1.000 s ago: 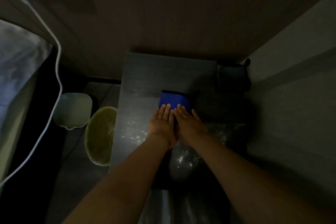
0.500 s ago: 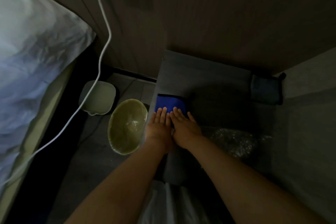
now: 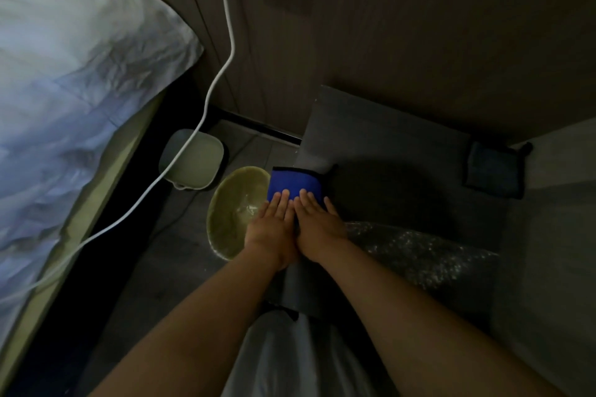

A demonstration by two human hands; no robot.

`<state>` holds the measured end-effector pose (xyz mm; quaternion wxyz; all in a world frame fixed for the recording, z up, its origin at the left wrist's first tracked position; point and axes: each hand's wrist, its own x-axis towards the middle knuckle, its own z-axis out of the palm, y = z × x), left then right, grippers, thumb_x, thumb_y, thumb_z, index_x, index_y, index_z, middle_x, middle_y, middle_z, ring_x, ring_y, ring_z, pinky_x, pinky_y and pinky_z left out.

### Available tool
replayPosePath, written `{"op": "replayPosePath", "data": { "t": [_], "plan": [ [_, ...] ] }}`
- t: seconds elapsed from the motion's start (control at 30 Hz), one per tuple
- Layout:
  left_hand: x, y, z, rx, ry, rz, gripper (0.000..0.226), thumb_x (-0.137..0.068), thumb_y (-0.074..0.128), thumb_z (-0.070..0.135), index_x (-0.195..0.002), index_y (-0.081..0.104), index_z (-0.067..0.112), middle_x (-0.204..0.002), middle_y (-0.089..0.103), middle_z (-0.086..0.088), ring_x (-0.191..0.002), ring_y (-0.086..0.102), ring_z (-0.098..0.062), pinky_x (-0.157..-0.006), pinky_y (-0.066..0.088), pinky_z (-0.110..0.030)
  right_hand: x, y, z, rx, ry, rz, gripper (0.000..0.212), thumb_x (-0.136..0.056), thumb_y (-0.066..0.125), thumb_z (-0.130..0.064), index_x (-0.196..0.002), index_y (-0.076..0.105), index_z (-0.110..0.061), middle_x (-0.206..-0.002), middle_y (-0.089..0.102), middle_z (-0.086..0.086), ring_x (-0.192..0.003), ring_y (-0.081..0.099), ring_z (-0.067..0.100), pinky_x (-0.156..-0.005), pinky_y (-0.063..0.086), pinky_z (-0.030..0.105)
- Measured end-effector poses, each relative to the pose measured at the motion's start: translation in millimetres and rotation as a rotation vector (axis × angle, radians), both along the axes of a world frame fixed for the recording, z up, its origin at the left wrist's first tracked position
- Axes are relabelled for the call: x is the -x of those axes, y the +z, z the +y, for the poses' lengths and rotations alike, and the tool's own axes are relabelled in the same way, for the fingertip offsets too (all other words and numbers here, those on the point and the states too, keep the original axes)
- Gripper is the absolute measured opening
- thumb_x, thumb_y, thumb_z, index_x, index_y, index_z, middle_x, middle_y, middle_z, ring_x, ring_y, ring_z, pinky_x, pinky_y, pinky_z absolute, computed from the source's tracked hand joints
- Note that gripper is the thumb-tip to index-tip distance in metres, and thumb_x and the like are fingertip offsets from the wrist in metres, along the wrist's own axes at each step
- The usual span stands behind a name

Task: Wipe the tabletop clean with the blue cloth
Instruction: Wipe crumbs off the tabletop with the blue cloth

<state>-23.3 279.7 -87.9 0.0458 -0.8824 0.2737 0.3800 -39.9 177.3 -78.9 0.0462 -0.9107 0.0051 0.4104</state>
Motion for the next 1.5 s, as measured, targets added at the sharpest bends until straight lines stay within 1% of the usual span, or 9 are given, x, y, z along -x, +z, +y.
{"op": "replayPosePath", "data": {
  "t": [0.13,0.27,0.5,0.57,0.77,0.93,1.17,1.4,1.5],
  "plan": [
    [-0.6,0.7,6.7,0.057,-0.009,0.001,0.09,-0.091,0.037,0.059,-0.151,-0.012,0.013,-0.16,-0.017,-0.007,-0.147,-0.015,-0.019,-0.121,-0.001,-0.038,3.1,0.6,3.6,0.028,0.003,0.002,0.072,-0.1,0.035,-0.038,-0.153,-0.008,-0.015,-0.161,-0.015,0.006,-0.149,-0.012,0.02,-0.12,-0.006,0.043],
    [9.4,3.6,9.2,0.054,-0.061,-0.014,0.08,-0.095,0.03,0.054,-0.152,-0.009,0.013,-0.16,-0.015,-0.006,-0.147,-0.015,-0.018,-0.121,-0.004,-0.036,19.4,-0.2,5.1,-0.004,-0.047,0.016,0.075,-0.099,0.037,-0.04,-0.153,-0.008,-0.015,-0.161,-0.015,0.005,-0.149,-0.012,0.019,-0.12,-0.008,0.043],
    [13.0,8.4,3.7,-0.023,-0.164,-0.001,0.081,-0.095,0.028,0.055,-0.151,-0.009,0.01,-0.16,-0.015,-0.01,-0.147,-0.014,-0.02,-0.12,-0.004,-0.037,30.8,-4.3,4.6,0.054,-0.03,0.004,0.083,-0.095,0.047,-0.034,-0.153,-0.008,-0.015,-0.161,-0.015,0.004,-0.149,-0.012,0.019,-0.12,-0.008,0.044],
    [13.1,10.2,-3.2,-0.035,-0.199,0.003,0.081,-0.095,0.027,0.055,-0.151,-0.009,0.01,-0.16,-0.015,-0.01,-0.147,-0.014,-0.02,-0.12,-0.004,-0.037,33.9,-3.2,-1.0,0.056,-0.049,0.011,0.081,-0.096,0.045,-0.035,-0.153,-0.008,-0.014,-0.161,-0.015,0.005,-0.149,-0.012,0.019,-0.12,-0.008,0.044],
    [34.3,11.6,-48.3,0.004,-0.215,0.043,0.082,-0.095,0.028,0.055,-0.151,-0.01,0.011,-0.159,-0.016,-0.009,-0.147,-0.015,-0.02,-0.119,-0.006,-0.036,65.4,-1.5,-48.2,0.042,-0.082,-0.049,0.067,-0.102,0.031,-0.035,-0.153,-0.006,-0.013,-0.162,-0.012,0.005,-0.149,-0.01,0.018,-0.121,-0.004,0.044],
    [52.2,9.9,-92.7,0.033,-0.235,0.055,0.081,-0.095,0.029,0.055,-0.152,-0.009,0.011,-0.16,-0.015,-0.007,-0.147,-0.014,-0.018,-0.12,-0.004,-0.036,88.9,-0.5,-87.4,0.068,-0.128,-0.046,0.068,-0.101,0.032,-0.031,-0.153,-0.007,-0.011,-0.162,-0.013,0.006,-0.149,-0.009,0.018,-0.121,-0.006,0.043],
    [75.7,7.3,-143.9,0.01,-0.321,0.063,0.083,-0.094,0.029,0.057,-0.151,-0.011,0.011,-0.159,-0.018,-0.006,-0.147,-0.016,-0.017,-0.119,-0.006,-0.035,116.7,3.0,-139.4,0.071,-0.169,-0.015,0.081,-0.097,0.042,-0.042,-0.153,-0.007,-0.011,-0.162,-0.013,0.006,-0.149,-0.008,0.017,-0.118,-0.009,0.041],
    [98.6,4.3,-185.2,0.014,-0.38,0.066,0.083,-0.094,0.029,0.055,-0.151,-0.013,0.011,-0.159,-0.019,-0.007,-0.147,-0.016,-0.018,-0.118,-0.006,-0.036,143.7,1.4,-175.8,0.062,-0.294,-0.031,0.069,-0.1,0.036,-0.027,-0.154,-0.004,-0.013,-0.162,-0.011,0.004,-0.149,-0.008,0.015,-0.121,-0.009,0.04],
    [105.5,2.5,-199.3,0.013,-0.405,0.067,0.083,-0.094,0.029,0.056,-0.151,-0.013,0.011,-0.159,-0.019,-0.007,-0.147,-0.016,-0.018,-0.119,-0.005,-0.036,153.4,0.9,-187.1,0.085,-0.316,-0.045,0.069,-0.099,0.038,-0.023,-0.154,-0.004,-0.014,-0.162,-0.011,0.004,-0.149,-0.009,0.015,-0.119,-0.01,0.04]
  ]
}}
